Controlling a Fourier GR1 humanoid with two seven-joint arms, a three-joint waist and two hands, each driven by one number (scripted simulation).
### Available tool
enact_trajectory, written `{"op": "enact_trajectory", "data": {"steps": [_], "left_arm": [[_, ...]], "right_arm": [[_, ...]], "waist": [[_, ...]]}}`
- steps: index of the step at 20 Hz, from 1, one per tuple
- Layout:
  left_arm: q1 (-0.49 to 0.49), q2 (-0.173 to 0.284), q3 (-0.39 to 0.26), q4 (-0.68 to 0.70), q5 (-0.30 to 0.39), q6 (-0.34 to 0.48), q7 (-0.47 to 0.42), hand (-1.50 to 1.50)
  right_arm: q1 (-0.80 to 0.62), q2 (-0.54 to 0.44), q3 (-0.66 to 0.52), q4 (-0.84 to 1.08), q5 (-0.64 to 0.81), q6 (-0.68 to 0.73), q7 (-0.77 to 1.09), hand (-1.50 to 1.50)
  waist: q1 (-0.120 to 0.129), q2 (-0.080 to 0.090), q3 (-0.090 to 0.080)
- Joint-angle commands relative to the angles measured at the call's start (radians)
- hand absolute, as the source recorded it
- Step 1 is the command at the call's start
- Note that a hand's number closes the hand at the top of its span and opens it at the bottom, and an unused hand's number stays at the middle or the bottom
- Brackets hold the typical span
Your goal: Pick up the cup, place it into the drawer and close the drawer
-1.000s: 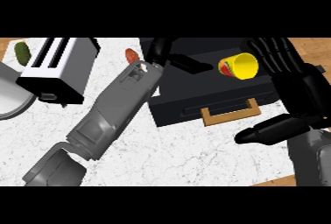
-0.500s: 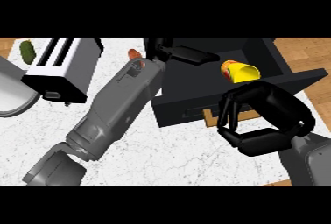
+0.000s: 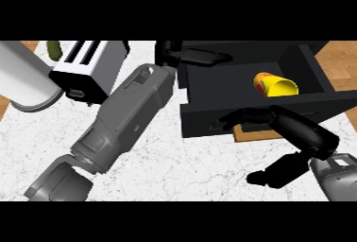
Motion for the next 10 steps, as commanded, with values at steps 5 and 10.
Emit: {"op": "enact_trajectory", "data": {"steps": [5, 10], "left_arm": [[0.082, 0.000, 0.014, -0.062, 0.031, -0.045, -0.039, -1.50], [0.174, 0.027, 0.031, -0.111, 0.028, -0.098, -0.081, -1.50]], "right_arm": [[0.009, 0.031, 0.104, 0.297, 0.334, -0.155, -0.142, -1.50], [-0.058, 0.039, 0.155, 0.591, 0.446, -0.211, -0.288, -1.50]], "waist": [[0.095, -0.014, 0.000], [0.138, -0.013, 0.001]]}}
